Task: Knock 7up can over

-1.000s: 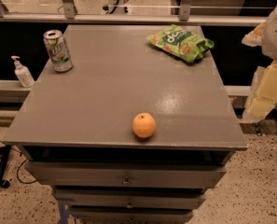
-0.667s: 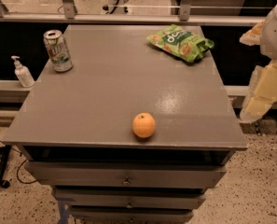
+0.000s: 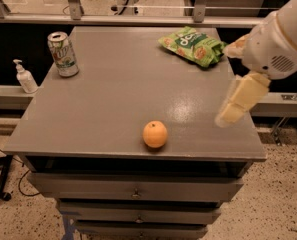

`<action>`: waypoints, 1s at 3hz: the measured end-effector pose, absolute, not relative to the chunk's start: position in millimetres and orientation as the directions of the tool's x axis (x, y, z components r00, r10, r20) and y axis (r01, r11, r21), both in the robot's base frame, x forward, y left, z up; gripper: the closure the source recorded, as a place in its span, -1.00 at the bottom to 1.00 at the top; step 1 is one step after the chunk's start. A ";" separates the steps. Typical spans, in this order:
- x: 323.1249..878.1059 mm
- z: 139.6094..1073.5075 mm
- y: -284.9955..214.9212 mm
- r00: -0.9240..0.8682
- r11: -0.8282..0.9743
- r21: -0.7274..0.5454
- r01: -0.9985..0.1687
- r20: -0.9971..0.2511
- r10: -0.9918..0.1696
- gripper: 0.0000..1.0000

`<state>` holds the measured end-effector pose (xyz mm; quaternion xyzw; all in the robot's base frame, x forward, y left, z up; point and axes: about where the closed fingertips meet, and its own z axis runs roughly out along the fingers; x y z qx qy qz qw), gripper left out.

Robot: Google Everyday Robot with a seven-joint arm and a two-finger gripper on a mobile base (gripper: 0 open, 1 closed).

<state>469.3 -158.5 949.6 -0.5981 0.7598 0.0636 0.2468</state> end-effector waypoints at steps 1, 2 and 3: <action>488.2 931.0 -118.2 -0.149 0.284 -0.130 -0.950 -0.610 -0.778 -1.00; 505.5 924.8 -74.4 -0.135 0.279 -0.063 -0.958 -0.761 -0.635 -1.00; 504.8 931.0 -65.2 -0.135 0.276 -0.049 -0.960 -0.782 -0.608 -1.00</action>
Offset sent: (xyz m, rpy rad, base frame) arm 0.0574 0.1289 -0.0239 0.6803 0.0309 0.0811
